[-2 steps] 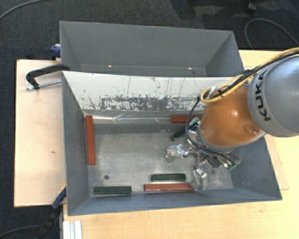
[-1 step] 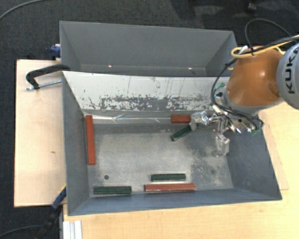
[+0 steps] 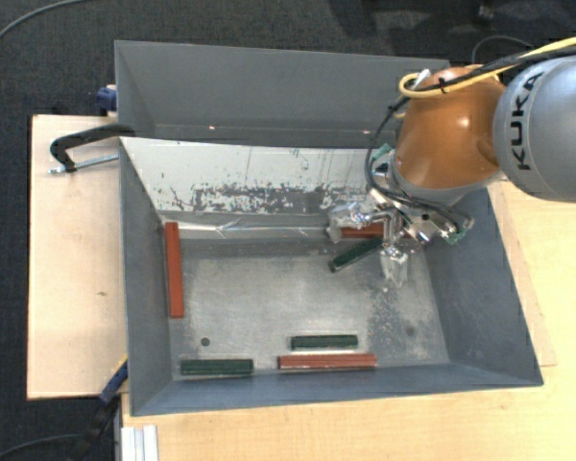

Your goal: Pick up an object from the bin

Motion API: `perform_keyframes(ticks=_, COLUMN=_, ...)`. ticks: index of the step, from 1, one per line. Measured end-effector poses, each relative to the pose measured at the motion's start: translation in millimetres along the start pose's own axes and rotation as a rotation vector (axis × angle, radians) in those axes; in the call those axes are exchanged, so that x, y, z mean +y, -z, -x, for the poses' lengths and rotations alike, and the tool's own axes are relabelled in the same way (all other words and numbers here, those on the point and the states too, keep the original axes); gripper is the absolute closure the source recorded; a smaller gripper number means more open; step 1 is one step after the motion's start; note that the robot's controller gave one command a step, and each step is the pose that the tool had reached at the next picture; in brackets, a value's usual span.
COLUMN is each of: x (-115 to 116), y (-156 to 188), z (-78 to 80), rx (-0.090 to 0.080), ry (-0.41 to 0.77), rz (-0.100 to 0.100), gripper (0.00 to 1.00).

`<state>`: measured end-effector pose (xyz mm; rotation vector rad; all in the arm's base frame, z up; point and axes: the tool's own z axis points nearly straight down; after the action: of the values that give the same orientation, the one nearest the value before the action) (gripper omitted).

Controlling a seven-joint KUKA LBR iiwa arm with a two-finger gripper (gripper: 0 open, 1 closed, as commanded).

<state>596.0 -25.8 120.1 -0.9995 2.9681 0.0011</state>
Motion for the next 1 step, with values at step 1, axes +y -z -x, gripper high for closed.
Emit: perform_keyframes(ticks=1, x=2.0, y=-52.0, z=9.0, rx=0.008, ry=-0.005, rz=0.005, gripper=0.00)
